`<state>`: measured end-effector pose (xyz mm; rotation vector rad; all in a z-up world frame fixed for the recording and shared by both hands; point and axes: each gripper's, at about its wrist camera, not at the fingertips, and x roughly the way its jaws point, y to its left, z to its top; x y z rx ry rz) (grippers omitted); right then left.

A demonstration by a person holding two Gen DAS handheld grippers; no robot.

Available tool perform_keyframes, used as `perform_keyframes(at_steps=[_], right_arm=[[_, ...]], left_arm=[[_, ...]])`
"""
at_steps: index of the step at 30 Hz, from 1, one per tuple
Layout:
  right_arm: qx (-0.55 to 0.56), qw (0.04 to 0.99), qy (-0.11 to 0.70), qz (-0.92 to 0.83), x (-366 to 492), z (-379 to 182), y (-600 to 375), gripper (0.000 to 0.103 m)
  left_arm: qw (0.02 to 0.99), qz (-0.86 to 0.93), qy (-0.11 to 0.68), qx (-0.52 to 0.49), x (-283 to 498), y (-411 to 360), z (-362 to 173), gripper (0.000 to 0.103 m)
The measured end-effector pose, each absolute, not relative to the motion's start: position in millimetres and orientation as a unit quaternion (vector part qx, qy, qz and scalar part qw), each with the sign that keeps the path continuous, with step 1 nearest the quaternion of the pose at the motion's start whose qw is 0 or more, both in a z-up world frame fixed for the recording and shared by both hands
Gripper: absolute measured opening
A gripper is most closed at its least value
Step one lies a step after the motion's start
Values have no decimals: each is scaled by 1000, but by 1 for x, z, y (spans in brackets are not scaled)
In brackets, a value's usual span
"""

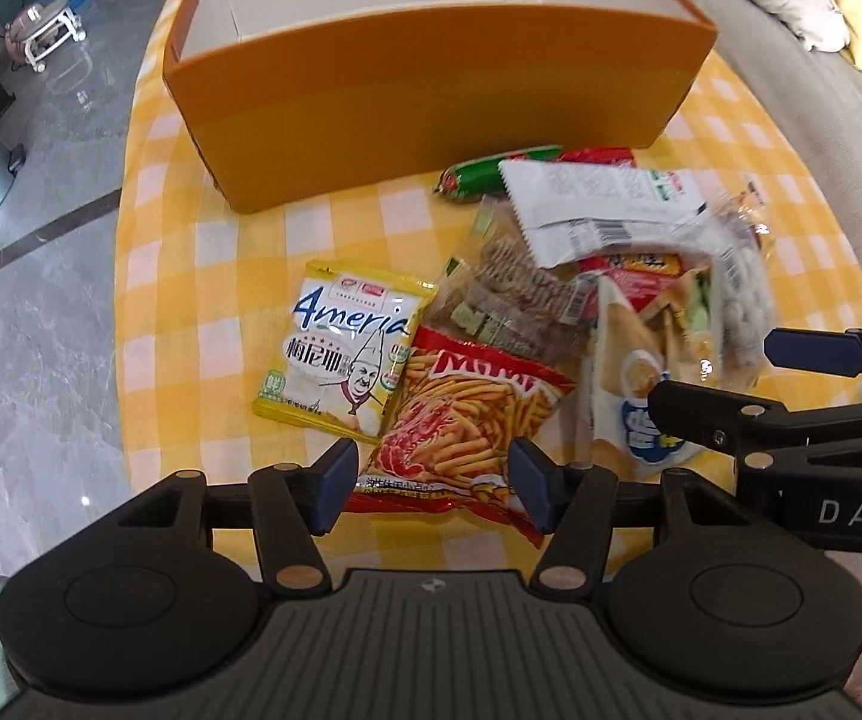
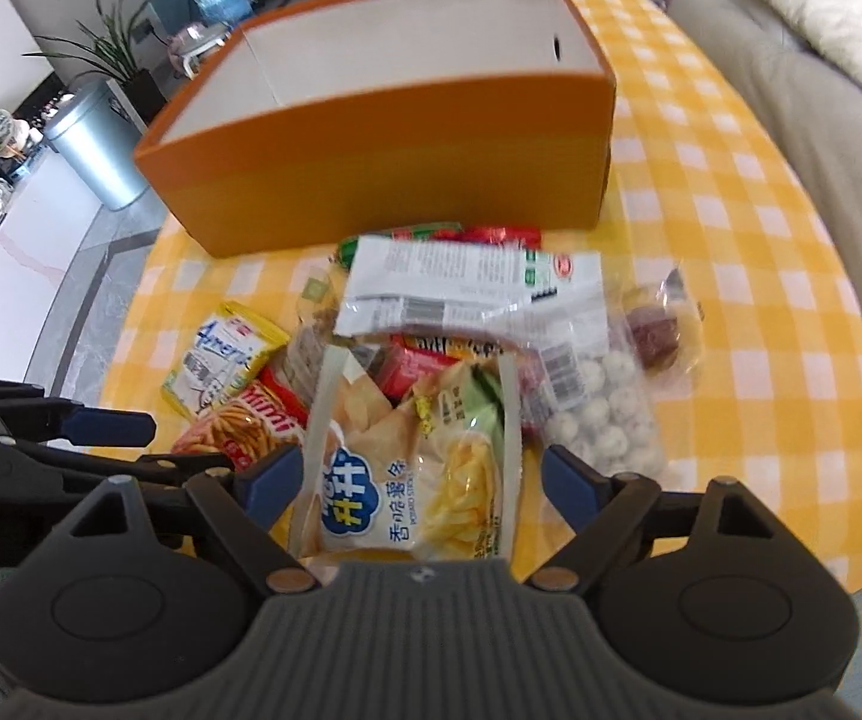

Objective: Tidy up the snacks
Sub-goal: 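Grasp the red Mimi bag with left tool while right tool grasps white chip bag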

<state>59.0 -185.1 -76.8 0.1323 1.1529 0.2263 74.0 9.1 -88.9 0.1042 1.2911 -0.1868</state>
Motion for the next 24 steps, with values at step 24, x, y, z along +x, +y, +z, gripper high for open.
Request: perform_keyframes(at_steps=[24], right_arm=[[94, 795, 592, 92, 76, -110, -180, 58]], left_arm=[[797, -87, 591, 88, 76, -5, -106, 53]])
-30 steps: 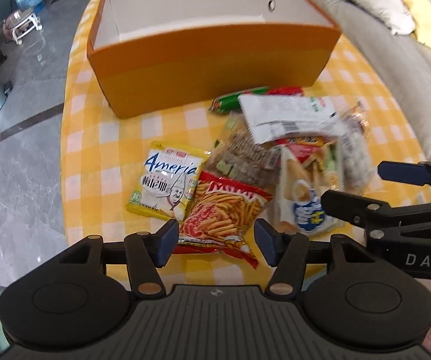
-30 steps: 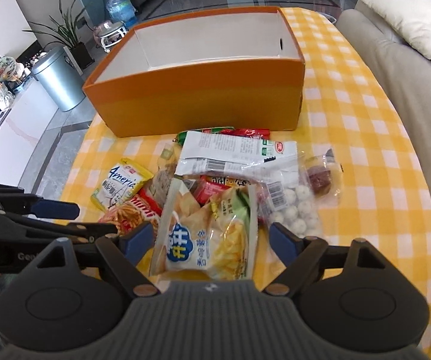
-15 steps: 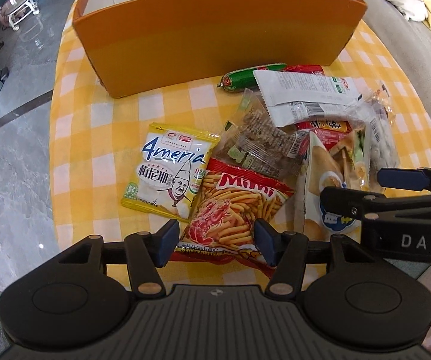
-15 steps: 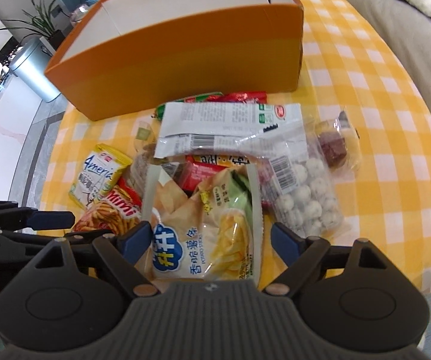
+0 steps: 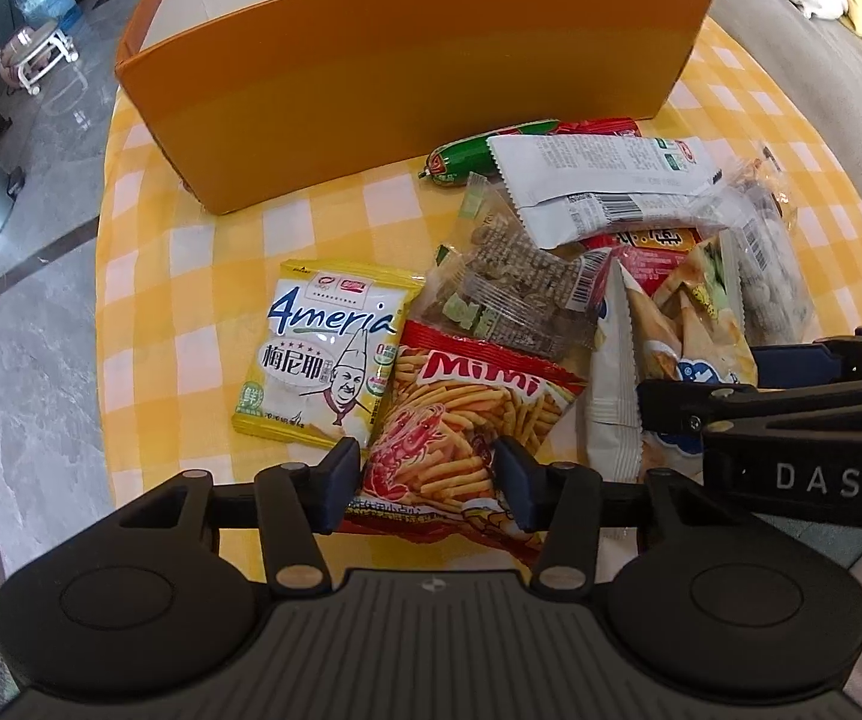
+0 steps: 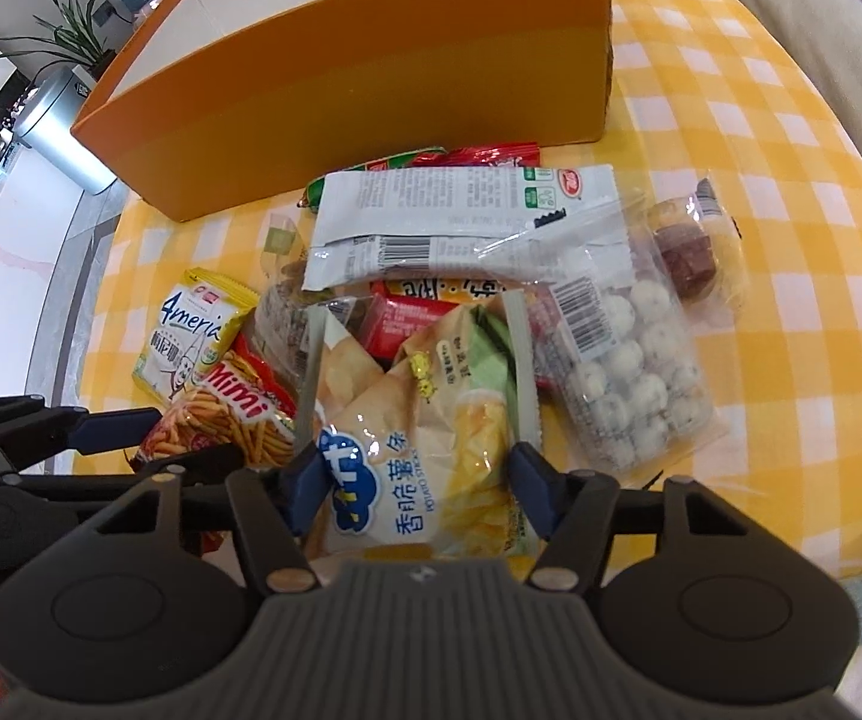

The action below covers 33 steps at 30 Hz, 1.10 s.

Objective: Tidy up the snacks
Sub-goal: 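Grasp the red Mimi bag with left tool while right tool grasps white chip bag, then carry both bags over the orange box and lower them inside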

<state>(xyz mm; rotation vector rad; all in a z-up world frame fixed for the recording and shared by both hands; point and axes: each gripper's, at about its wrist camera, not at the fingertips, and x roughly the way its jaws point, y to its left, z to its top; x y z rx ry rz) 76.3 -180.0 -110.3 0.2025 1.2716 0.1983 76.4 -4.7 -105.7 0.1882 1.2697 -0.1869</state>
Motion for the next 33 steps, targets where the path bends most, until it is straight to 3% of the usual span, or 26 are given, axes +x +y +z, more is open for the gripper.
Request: perform_keyframes(at_steps=[7, 18, 33], right_arm=[[65, 801, 586, 100, 70, -103, -177, 47], [79, 825, 551, 93, 56, -68, -194, 46], [90, 888, 436, 114, 52, 13, -215, 46]], left_arm=[[804, -89, 583, 82, 68, -10, -100, 45], [822, -79, 563, 32, 50, -1, -70, 43], [887, -49, 460, 2, 71, 14, 19, 43]])
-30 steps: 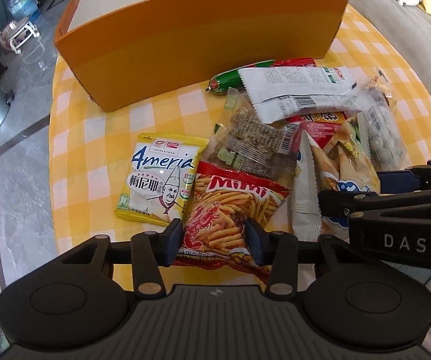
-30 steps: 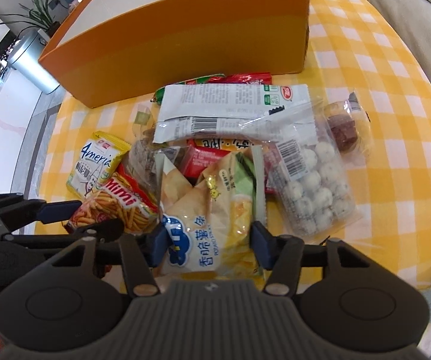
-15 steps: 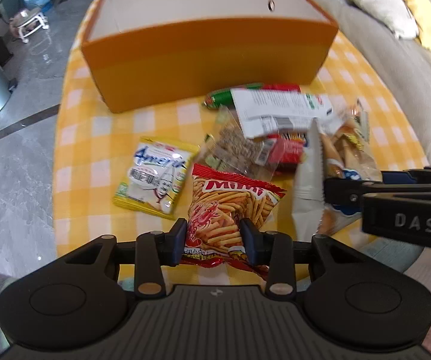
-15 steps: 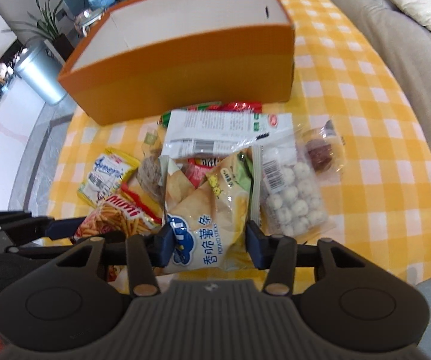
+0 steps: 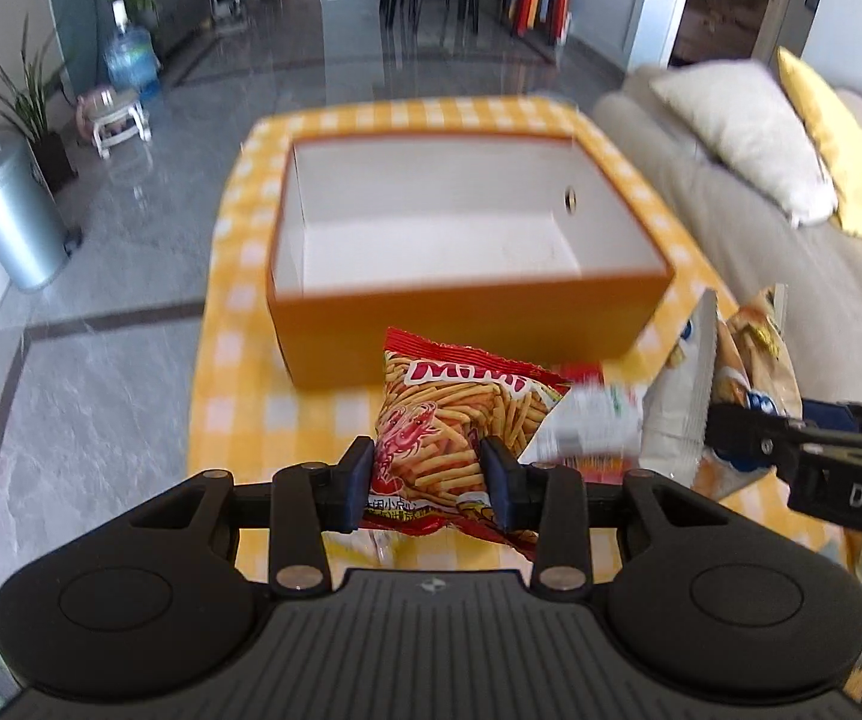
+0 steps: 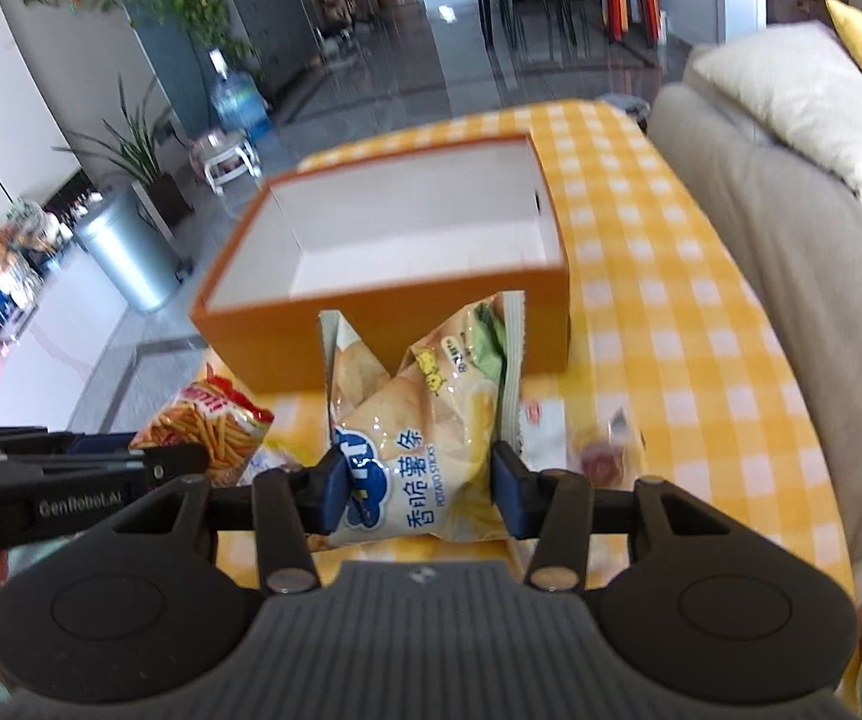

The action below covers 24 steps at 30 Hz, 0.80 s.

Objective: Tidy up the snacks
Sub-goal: 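Carry both bags over the orange box and lower them inside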

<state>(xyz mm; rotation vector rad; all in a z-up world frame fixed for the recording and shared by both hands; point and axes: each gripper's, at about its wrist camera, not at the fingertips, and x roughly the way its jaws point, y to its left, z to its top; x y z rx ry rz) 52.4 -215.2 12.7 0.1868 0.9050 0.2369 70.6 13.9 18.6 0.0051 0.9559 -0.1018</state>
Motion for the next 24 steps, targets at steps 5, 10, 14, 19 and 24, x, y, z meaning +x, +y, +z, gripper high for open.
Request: perform_keyframes(at_steps=[5, 10, 14, 19, 24], right_arm=[[86, 900, 410, 118, 72, 38, -214, 46], [91, 911, 383, 121, 104, 63, -210, 46], [99, 913, 376, 125, 135, 73, -205, 46], [92, 908, 387, 132, 178, 68, -193, 46], [86, 893, 420, 134, 219, 44, -182, 46]], left_arm=[[902, -43, 430, 11, 94, 13, 41, 43], [913, -34, 406, 15, 125, 15, 57, 43], [915, -30, 401, 23, 150, 19, 59, 43], [908, -29, 417, 36, 181, 25, 48, 43], [892, -27, 450, 44, 211, 32, 24, 43]])
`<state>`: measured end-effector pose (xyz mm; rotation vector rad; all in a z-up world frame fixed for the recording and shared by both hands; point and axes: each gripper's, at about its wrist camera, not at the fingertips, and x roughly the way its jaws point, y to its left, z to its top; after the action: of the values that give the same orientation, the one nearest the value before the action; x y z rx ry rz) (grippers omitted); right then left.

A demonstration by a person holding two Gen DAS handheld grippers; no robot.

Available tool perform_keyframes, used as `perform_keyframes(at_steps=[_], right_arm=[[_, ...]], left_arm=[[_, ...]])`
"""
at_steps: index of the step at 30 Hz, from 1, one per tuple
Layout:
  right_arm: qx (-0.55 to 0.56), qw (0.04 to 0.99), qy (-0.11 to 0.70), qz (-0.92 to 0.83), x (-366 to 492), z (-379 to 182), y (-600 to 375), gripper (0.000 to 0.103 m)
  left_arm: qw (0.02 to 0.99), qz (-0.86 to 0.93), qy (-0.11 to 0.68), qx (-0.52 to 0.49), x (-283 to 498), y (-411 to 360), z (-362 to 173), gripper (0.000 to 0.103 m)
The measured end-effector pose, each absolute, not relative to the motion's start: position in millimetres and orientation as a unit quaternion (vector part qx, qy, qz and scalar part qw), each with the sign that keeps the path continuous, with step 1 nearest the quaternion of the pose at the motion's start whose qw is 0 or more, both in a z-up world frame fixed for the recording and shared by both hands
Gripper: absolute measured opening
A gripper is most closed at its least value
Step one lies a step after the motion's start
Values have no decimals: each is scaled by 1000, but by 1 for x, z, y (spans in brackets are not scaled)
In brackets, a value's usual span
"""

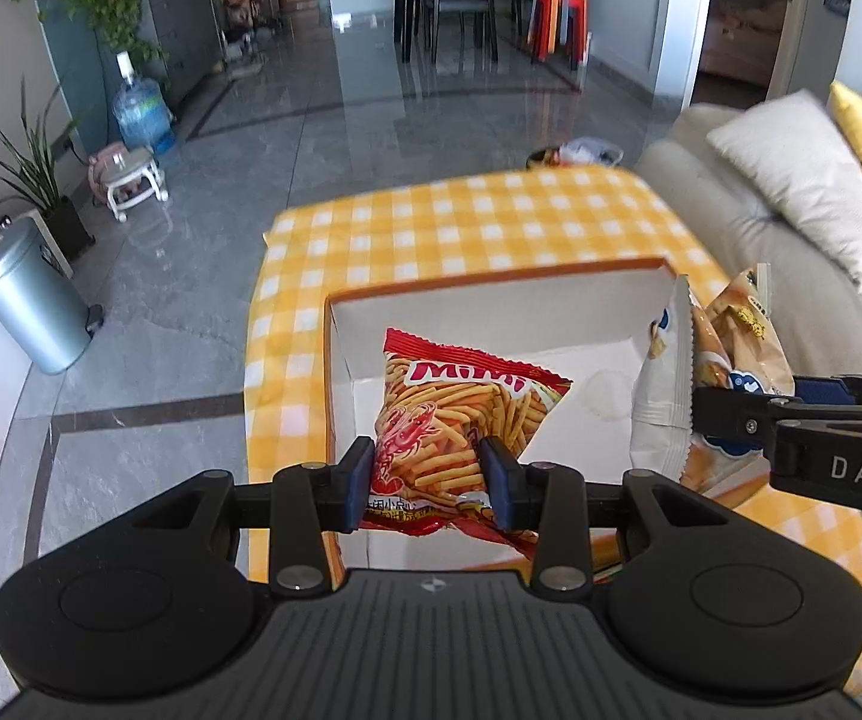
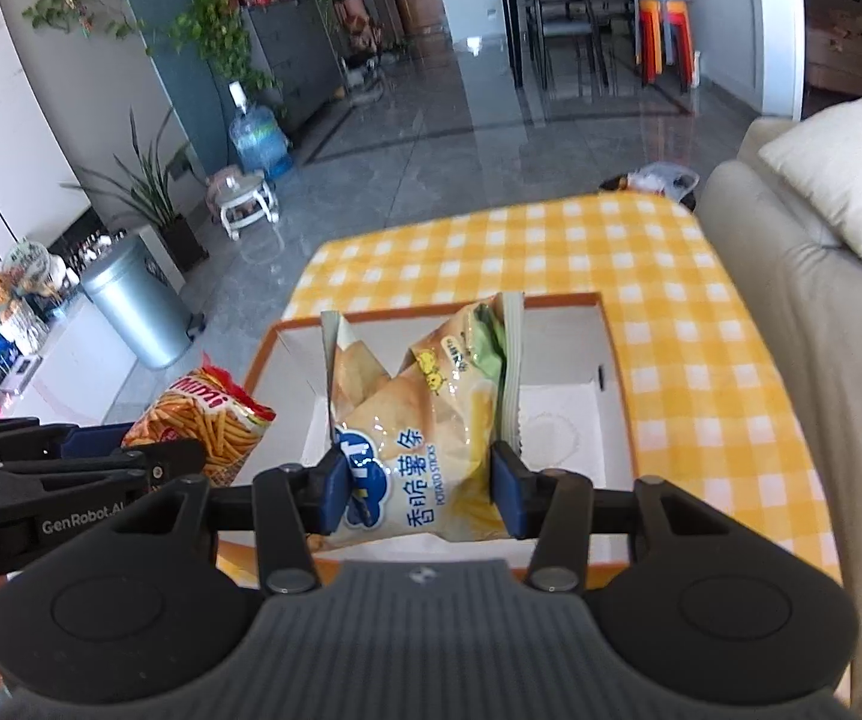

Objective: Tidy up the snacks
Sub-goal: 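Carry both bags over the orange box and lower them inside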

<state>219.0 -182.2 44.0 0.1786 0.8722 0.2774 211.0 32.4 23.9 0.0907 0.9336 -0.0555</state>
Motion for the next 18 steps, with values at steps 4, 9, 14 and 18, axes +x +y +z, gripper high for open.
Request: perform_keyframes(at_steps=[4, 9, 14, 18], right_arm=[[80, 877, 456, 132, 249, 17, -171, 46], [65, 847, 510, 134, 285, -19, -158, 46], [47, 819, 555, 138, 307, -52, -151, 46], [51, 797, 586, 135, 315, -76, -148, 46]], left_arm=[[874, -33, 483, 48, 233, 34, -1, 43], [849, -41, 521, 82, 251, 28, -30, 43], [829, -54, 545, 116, 259, 21, -52, 43], [818, -64, 556, 135, 261, 14, -63, 43]])
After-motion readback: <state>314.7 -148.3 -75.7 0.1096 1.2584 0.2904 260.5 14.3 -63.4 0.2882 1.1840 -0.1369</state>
